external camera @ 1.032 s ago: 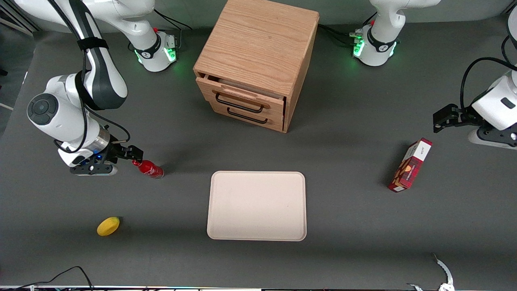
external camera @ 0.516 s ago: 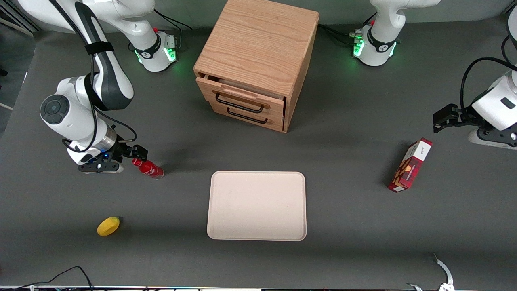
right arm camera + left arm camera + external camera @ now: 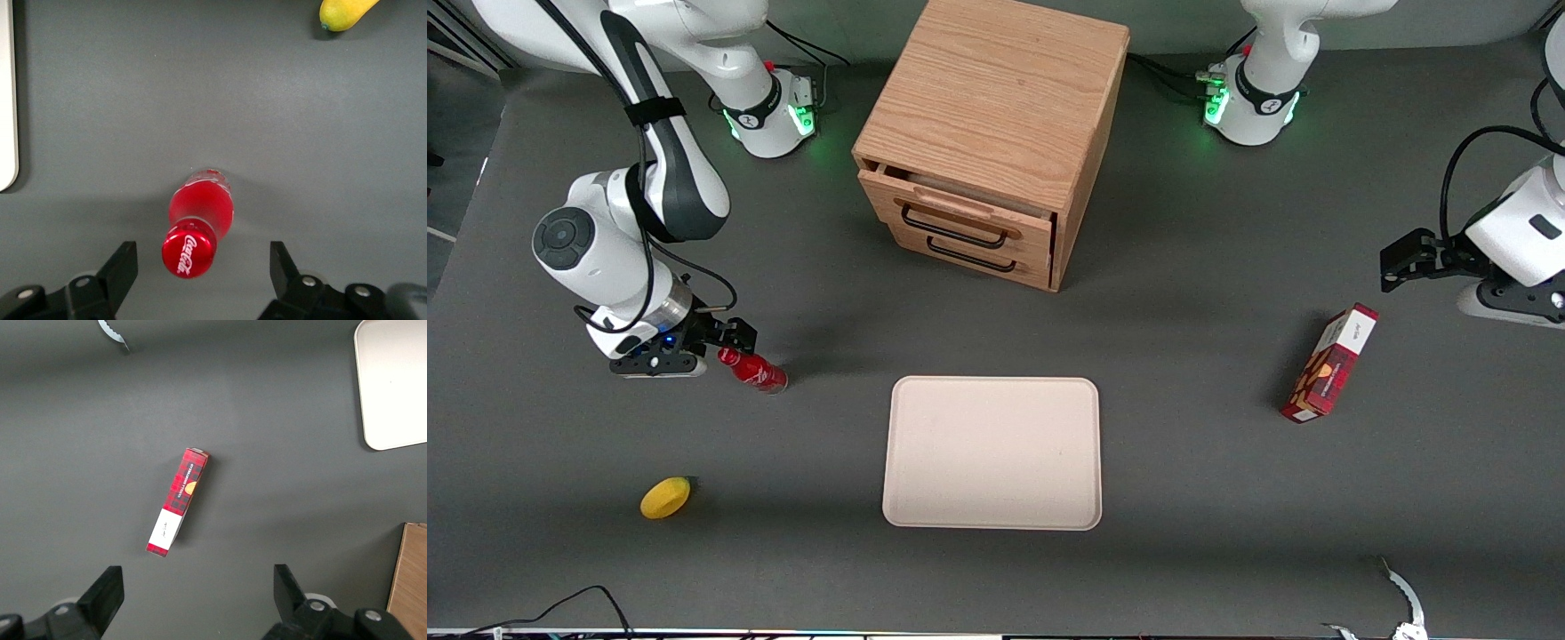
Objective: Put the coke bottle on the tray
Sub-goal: 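Close the right gripper around the bottle's body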
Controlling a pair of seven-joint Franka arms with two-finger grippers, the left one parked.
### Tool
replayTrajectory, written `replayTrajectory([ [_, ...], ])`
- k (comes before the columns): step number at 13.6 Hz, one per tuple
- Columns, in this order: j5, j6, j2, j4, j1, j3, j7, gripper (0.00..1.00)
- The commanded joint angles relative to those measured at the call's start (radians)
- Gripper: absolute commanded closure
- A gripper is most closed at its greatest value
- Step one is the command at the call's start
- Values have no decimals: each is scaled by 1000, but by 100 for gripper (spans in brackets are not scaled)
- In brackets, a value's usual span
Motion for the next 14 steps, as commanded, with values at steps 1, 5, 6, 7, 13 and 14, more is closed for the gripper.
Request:
replayTrajectory([
  [1,-19,22,-10,-15,4,2,13,30],
  [5,-19,22,-11,-15,4,2,13,74],
  [6,-19,24,-10,-15,4,2,13,90],
  [7,-19,22,-10,-15,4,3,13,100],
  [13,-19,19,-17,-13,4,3,15,100],
  [14,-19,13,-23,-8,4,3,15,100],
])
